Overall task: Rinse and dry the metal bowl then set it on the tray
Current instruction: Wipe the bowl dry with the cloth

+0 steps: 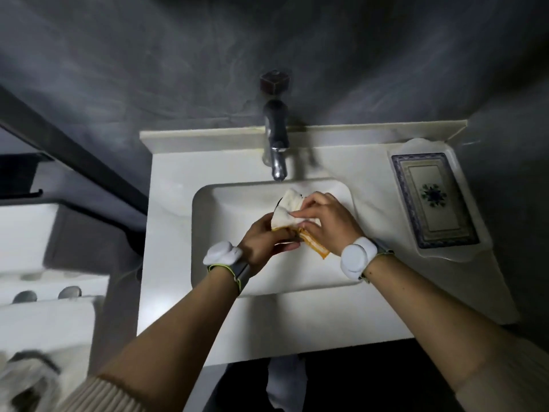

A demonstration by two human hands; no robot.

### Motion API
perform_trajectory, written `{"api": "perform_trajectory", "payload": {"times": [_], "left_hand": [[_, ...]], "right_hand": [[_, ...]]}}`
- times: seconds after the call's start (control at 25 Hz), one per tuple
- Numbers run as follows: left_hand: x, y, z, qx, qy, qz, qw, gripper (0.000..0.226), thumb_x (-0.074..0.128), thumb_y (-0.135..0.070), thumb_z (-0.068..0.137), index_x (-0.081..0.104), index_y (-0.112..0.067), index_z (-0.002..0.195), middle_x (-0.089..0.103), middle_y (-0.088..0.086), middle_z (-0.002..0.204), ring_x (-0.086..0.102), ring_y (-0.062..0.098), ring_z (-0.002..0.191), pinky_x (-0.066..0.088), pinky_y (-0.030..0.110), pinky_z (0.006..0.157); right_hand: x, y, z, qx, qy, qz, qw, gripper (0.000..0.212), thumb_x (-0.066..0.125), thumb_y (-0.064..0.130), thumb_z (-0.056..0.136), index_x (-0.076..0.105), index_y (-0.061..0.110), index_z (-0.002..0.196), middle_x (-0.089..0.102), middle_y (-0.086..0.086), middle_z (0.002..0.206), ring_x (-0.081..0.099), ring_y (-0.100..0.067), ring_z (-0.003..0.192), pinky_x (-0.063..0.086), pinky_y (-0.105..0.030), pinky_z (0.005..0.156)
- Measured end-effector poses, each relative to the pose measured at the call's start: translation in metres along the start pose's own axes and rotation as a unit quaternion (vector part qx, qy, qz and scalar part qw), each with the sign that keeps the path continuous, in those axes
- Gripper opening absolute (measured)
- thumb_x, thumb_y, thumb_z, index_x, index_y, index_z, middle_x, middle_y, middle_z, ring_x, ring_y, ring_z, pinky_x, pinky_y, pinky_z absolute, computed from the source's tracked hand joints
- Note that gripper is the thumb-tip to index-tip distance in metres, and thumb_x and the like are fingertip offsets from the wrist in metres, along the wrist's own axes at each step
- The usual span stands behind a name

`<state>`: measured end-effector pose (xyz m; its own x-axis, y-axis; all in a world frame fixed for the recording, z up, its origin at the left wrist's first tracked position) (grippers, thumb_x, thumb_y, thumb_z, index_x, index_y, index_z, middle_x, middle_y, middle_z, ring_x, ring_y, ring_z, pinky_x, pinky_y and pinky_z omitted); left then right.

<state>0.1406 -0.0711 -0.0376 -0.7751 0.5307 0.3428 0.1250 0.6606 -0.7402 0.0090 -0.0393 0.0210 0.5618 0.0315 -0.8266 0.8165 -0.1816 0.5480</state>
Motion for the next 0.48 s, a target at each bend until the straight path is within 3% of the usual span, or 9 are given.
{"api": "perform_trajectory", "payload": {"times": [0.08,0.2,0.36,0.48], "left_hand": [[-0.005,0.001,0.002,0.004,-0.033,-0.036,0.999,0.039,0.064,0.013,0.082,0.059,-0.004,0.116,0.069,0.018,0.101,0.073,0.028,0.082,0.058,0.045,0.089],[-0.007,0.003,0.013,0.017,-0.057,-0.024,0.998,0.036,0.069,0.007,0.071,0.066,-0.018,0.097,0.075,0.008,0.084,0.074,0.023,0.075,0.058,0.047,0.084],[-0.006,0.027,0.025,0.004,-0.046,0.016,0.999,0.048,0.066,0.006,0.077,0.060,-0.030,0.108,0.076,0.001,0.085,0.075,0.024,0.086,0.061,0.045,0.081],[-0.008,0.040,0.044,0.017,-0.047,0.024,0.998,0.047,0.066,0.007,0.076,0.061,-0.030,0.105,0.076,0.001,0.087,0.074,0.024,0.089,0.060,0.043,0.083]], "right_hand": [[0.007,0.004,0.008,-0.036,0.015,-0.020,0.999,0.028,0.067,0.008,0.085,0.076,0.017,0.110,0.063,-0.010,0.116,0.053,-0.031,0.112,0.044,-0.037,0.099],[0.023,-0.004,0.021,-0.066,0.024,-0.049,0.996,0.025,0.066,0.009,0.085,0.076,0.013,0.108,0.064,-0.011,0.122,0.054,-0.035,0.115,0.045,-0.042,0.099],[0.050,-0.022,0.023,-0.090,0.043,-0.066,0.993,0.033,0.061,0.020,0.090,0.068,0.028,0.122,0.062,-0.002,0.126,0.052,-0.029,0.115,0.048,-0.041,0.091],[0.071,-0.036,0.031,-0.124,0.060,-0.088,0.987,0.035,0.057,0.021,0.092,0.066,0.030,0.124,0.060,-0.003,0.127,0.053,-0.030,0.115,0.048,-0.041,0.087]]}}
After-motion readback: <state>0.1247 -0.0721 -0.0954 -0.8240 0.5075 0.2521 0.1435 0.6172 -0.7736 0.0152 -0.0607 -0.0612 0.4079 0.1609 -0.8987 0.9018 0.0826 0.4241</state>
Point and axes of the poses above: each hand's wrist, its own z-axis towards the middle knuckle, its own x-axis out of the palm, y = z × x, the point moved 7 cm from there along z, towards the middle knuckle
